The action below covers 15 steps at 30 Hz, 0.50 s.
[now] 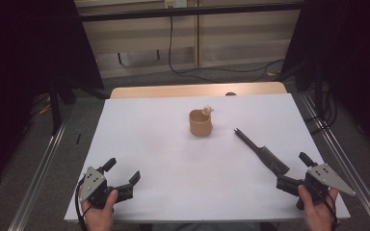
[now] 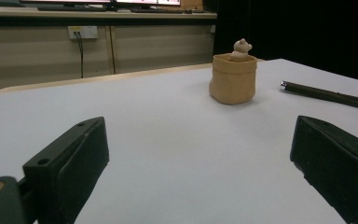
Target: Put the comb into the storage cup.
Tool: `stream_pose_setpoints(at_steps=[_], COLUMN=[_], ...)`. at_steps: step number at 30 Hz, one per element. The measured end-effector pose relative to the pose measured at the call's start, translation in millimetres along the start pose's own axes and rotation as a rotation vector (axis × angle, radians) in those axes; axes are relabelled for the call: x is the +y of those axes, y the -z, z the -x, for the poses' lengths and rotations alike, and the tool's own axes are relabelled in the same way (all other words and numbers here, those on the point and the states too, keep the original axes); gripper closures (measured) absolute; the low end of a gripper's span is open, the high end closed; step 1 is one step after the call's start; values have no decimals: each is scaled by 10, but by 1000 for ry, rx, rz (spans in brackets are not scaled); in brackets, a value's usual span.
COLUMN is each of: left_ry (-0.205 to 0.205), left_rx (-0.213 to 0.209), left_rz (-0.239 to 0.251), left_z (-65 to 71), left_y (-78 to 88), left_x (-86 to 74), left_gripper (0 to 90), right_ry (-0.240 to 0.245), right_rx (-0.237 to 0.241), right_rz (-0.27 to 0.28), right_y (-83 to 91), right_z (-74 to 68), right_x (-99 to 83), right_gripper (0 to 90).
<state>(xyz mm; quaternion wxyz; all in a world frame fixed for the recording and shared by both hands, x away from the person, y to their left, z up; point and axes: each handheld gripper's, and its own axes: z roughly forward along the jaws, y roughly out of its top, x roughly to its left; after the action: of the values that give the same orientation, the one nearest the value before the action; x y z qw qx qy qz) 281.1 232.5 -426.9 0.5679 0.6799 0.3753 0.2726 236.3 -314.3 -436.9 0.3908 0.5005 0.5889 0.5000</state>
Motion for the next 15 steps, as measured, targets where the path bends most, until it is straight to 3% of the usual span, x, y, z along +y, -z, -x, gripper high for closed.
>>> stream_pose_setpoints(at_steps=[15], left_ry=[7], left_rx=[9], left_rz=[-3], left_z=[-17], left_y=[-14], left_x=[0], left_gripper=[44], right_ry=[13], right_rx=[73], right_rz=[1], right_y=[2], right_z=[2], right_x=[-2], right_gripper=[0])
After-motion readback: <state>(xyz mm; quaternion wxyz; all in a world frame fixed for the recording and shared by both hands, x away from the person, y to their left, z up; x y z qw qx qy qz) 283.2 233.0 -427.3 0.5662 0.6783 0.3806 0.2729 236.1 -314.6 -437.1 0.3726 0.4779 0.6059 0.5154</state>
